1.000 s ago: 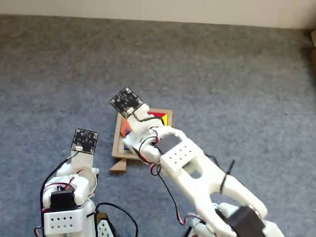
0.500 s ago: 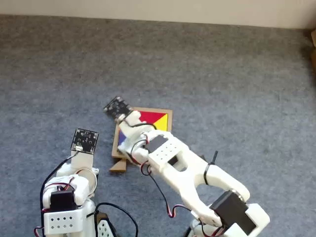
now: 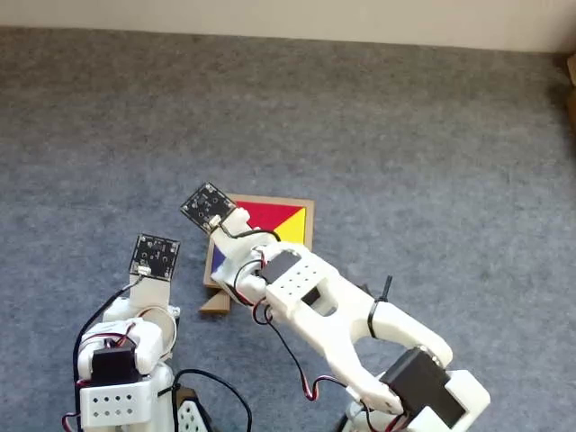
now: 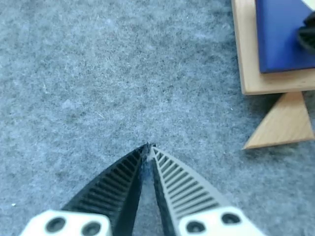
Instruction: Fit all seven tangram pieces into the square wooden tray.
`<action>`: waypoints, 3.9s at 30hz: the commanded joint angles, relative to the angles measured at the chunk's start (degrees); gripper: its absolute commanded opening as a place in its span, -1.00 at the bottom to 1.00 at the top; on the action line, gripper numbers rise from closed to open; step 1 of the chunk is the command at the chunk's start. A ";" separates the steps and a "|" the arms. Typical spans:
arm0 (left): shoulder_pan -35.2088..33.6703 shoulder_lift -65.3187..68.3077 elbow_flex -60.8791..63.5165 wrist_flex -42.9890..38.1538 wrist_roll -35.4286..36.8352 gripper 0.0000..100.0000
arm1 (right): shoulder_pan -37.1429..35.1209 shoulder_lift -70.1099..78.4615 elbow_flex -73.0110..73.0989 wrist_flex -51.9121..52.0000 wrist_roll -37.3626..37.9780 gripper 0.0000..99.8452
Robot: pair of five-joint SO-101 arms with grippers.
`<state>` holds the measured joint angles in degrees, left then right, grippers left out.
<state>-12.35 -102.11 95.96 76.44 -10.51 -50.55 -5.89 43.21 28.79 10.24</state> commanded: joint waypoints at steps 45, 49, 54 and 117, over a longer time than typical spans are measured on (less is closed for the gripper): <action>-4.00 -2.59 1.19 0.35 0.53 -0.98 | 10.15 14.73 -6.46 -25.80 -0.53 -0.94; -3.91 -2.59 1.19 0.35 0.53 -0.98 | 10.24 15.08 -7.16 -25.80 -0.35 -0.94; -3.82 -2.59 1.19 0.35 0.53 -0.98 | 11.56 8.13 -6.55 -25.71 -0.26 -0.94; -4.18 -2.51 1.19 0.18 0.53 -0.98 | 36.88 -95.25 58.68 -2.07 -7.74 -0.94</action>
<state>-15.78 -102.11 95.96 76.44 -10.51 -14.33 -94.86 96.13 21.23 2.95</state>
